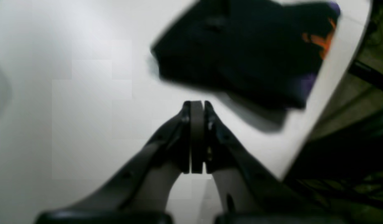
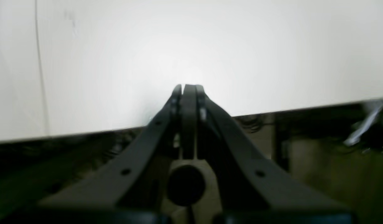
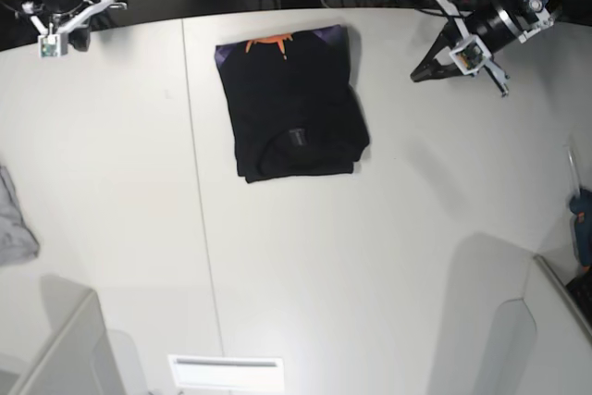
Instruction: Fold the T-shirt properly
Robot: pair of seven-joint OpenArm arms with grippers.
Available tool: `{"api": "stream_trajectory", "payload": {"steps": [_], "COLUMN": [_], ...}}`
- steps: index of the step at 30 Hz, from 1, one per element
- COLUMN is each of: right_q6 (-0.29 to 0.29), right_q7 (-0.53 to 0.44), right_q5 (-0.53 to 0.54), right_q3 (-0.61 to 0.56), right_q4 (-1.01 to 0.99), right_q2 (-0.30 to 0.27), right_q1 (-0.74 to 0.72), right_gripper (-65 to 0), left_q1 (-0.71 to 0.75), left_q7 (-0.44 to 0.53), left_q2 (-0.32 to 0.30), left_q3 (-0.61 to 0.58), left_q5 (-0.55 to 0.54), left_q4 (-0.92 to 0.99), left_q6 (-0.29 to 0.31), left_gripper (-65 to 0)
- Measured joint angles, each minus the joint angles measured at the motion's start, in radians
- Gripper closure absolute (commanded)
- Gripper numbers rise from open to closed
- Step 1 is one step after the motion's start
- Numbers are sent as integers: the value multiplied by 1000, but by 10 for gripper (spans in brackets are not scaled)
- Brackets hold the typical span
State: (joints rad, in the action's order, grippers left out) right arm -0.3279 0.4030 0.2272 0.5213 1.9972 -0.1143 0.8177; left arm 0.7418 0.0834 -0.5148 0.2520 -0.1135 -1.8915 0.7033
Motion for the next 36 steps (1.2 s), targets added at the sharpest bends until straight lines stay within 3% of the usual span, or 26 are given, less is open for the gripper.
{"api": "stream_trajectory", "payload": {"steps": [4,9,12,16,21,26,31,34,36], "right_q6": [-140,-228,-255,-252,-245,-245,-238,-238,-239], "right_q7": [-20,-49,-51,30,39,31,34,25,29], "right_q5": [-245,-453,-468,-478,-476,-469,-462,-340,-246], "right_q3": [5,12,5,2,-41,-141,-394,-520,-602], "right_q4": [0,0,0,-1,-45,-175,-459,-608,-708], "right_q2": [96,167,185,177,147,125,-46,-141,-209], "right_q1": [23,76,127,173,181,190,136,73,10], "right_gripper": [0,0,0,0,0,0,0,0,0], "left_q1": [96,204,231,260,256,205,91,31,-13], "left_q7": [92,147,187,221,274,356,428,505,573], "left_q2": [25,29,33,39,78,87,142,193,218], "left_q3": [8,4,5,-3,-4,-132,-240,-307,-377], "left_q5": [-11,-1,-8,-11,-16,-9,-21,-25,-22], "left_q4": [25,125,175,282,449,655,936,1084,1202], "left_q6": [-14,-10,-13,-14,-16,-14,-25,-121,-142], "left_gripper": [0,0,0,0,0,0,0,0,0]}}
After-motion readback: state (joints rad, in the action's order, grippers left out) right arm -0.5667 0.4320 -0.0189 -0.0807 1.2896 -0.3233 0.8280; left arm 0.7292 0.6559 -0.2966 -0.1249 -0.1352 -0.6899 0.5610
